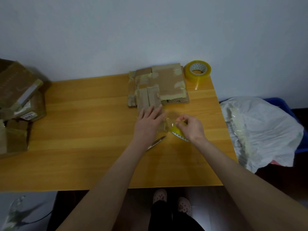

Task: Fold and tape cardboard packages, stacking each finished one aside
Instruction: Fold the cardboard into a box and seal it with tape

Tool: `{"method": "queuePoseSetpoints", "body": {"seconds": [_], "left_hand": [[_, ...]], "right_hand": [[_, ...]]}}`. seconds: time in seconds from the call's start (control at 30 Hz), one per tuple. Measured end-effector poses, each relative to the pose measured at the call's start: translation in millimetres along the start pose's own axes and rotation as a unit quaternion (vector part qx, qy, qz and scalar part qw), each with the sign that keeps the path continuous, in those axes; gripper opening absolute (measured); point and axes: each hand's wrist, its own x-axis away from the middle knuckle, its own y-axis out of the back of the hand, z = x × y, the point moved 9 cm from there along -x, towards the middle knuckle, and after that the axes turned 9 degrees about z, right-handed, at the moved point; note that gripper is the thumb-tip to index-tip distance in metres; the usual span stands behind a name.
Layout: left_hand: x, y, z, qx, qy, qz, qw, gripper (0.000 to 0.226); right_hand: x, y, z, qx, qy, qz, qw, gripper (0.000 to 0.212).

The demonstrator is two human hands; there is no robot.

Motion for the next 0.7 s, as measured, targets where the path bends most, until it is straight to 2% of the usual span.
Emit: {"method": "queuePoseSetpoints", "body": {"seconds": [0.07,0.17,0.27,0.33,0.5,0.6,0.67,0.7], "left_hand": [[-1,-8,6,-0.013,-0.002,0.032,0.999,0.066],[1,-5,4,-0.007,-0.018,0.016,1.0,0.065],[1,-4,1,-0.016,-0.028,0.008,0.999,0.062],[3,-2,2,-0.007,-0.033,-0.005,0.999,0.061],[1,4,2,0.009,-0.031,-0.006,0.999,0.056],[13,17,29,0.038,0.025,-0.037,0.998,0.043],[17,26,42,0.045,0.041,-0.05,0.997,0.047],[16,27,39,0.044,0.035,-0.036,0.998,0.053]], "right_hand": [[1,2,4,0.07,0.023,0.005,0.997,0.005],[3,6,16,0.204,0.064,0.003,0.977,0.013],[4,9,25,0.279,0.092,-0.025,0.956,0.017],[1,8,22,0.31,0.075,-0.022,0.947,0.018],[-5,7,14,0.287,0.027,-0.027,0.957,0.016],[-7,19,-11,0.309,0.002,-0.027,0.951,0.017],[-9,31,-33,0.236,-0.033,-0.013,0.971,0.013],[-8,31,-39,0.154,-0.041,0.001,0.987,0.012]]}}
